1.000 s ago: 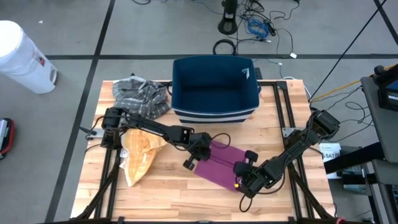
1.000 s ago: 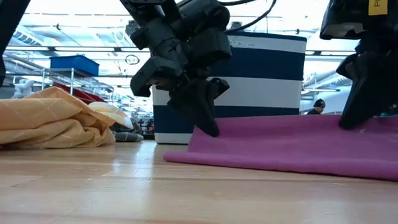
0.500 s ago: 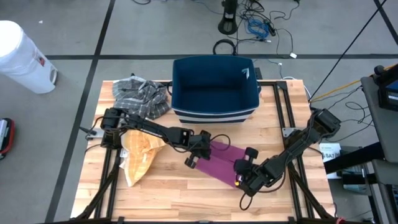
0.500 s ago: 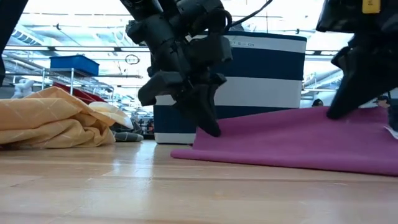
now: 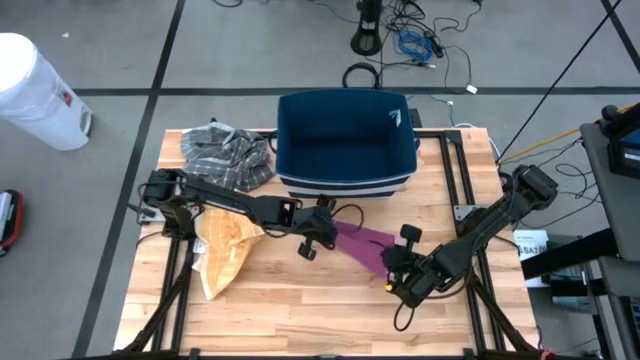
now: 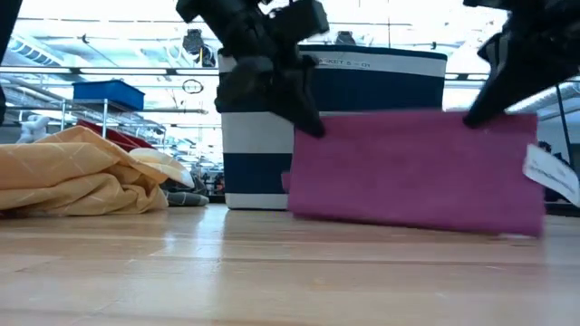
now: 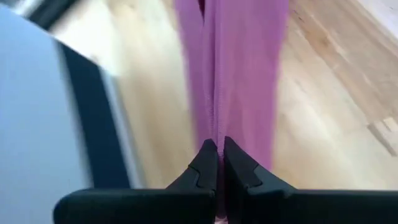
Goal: Fold towel
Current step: Fold the purple towel
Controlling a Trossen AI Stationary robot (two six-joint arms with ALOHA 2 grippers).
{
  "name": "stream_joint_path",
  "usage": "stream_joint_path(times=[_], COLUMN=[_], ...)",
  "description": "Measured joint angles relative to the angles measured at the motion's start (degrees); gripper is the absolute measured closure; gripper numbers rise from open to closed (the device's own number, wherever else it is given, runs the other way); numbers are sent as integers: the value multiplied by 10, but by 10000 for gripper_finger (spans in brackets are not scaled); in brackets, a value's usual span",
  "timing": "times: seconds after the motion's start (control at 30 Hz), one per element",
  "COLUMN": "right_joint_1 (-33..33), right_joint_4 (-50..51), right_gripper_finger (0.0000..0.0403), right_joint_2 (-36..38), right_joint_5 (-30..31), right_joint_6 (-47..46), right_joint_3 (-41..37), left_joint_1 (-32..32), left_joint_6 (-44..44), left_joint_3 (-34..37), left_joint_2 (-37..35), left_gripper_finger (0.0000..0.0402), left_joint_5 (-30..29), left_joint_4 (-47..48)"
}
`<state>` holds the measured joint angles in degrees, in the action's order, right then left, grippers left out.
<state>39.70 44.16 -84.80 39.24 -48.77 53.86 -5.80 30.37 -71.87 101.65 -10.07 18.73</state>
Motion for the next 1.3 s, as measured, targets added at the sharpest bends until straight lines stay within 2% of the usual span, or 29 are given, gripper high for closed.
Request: stream_joint_path(times=[0.23,0.37,0.47,0.57,0.7,1.03,1.3], right_joint_1=[-11,-26,-42,-60,-71,-56,-31], right_joint_4=[44,42,42,42,41,20,-71], right_gripper_finger=[403,403,403,403,402,402,402], right_joint_2=[105,169,201,215,216,151,69], right_joint_5=[58,84,89,98,97,-21,-102], right_joint_6=[67,136,191,245,290,288,291], right_joint_3=[1,5,18,32,44,46,46], left_joint_1=[5,15,28,36,33,-56,-119], left_joint_6=[58,106,123,142,142,69,-12], left_joint_3=[0,-1,-1,-1,-1,-1,-1], left_joint_2=[-60,-83,-97,-99,-109,-107,-100], left_gripper_finger=[399,399,399,399,399,399,399], left_joint_5=[-79,-125,-131,-171,-184,-177,-123], left_joint_4=[-26,-45,-63,-92,-90,30,97])
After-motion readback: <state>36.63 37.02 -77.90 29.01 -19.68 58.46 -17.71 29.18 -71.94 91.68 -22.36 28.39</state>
